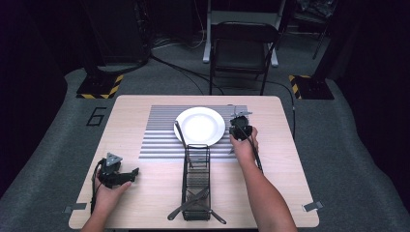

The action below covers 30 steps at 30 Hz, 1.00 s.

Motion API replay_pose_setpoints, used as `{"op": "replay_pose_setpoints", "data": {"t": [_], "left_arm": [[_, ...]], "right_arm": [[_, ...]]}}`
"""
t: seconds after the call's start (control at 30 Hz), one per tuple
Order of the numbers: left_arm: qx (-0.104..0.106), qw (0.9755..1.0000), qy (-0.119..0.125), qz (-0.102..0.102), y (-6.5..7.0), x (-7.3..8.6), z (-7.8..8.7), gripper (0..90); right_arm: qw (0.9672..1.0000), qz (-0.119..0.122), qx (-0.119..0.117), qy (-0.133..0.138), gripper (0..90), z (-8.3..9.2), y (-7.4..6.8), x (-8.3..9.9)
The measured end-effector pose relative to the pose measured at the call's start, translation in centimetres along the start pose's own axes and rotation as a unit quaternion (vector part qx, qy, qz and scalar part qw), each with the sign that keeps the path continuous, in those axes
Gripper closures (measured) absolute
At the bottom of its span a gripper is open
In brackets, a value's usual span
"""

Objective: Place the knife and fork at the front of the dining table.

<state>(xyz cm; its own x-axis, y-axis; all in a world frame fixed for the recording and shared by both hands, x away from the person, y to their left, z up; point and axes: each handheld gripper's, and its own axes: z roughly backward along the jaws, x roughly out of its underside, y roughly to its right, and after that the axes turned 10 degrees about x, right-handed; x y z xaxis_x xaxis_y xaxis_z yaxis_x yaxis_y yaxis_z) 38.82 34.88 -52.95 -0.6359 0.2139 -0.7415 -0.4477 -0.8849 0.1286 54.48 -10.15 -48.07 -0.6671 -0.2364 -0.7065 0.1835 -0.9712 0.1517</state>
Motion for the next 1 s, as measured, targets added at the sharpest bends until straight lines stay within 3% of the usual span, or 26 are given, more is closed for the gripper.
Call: {"op": "replay_pose_setpoints", "data": {"t": [0.2, 0.4, 0.83, 1.0], "left_arm": [[0.000, 1.0000, 0.000, 0.000, 0.0, 0.0, 0.0, 13.8], [0.000, 1.0000, -0.003, 0.000, 0.0, 0.0, 0.0, 13.8], [0.001, 1.0000, -0.003, 0.000, 0.0, 0.0, 0.0, 13.8], [0.001, 1.0000, -0.003, 0.000, 0.0, 0.0, 0.0, 13.8]], "right_arm": [[0.9999, 0.004, -0.009, -0.011, 82.8, -0.6, -0.1, 0.3], [0.9998, -0.009, -0.014, -0.015, 85.9, -0.9, 0.1, 0.2], [0.9997, -0.002, -0.010, -0.023, 84.5, -1.4, 0.5, 0.3], [0.9991, 0.004, -0.015, -0.039, 81.5, -1.6, 0.5, 0.6]]}}
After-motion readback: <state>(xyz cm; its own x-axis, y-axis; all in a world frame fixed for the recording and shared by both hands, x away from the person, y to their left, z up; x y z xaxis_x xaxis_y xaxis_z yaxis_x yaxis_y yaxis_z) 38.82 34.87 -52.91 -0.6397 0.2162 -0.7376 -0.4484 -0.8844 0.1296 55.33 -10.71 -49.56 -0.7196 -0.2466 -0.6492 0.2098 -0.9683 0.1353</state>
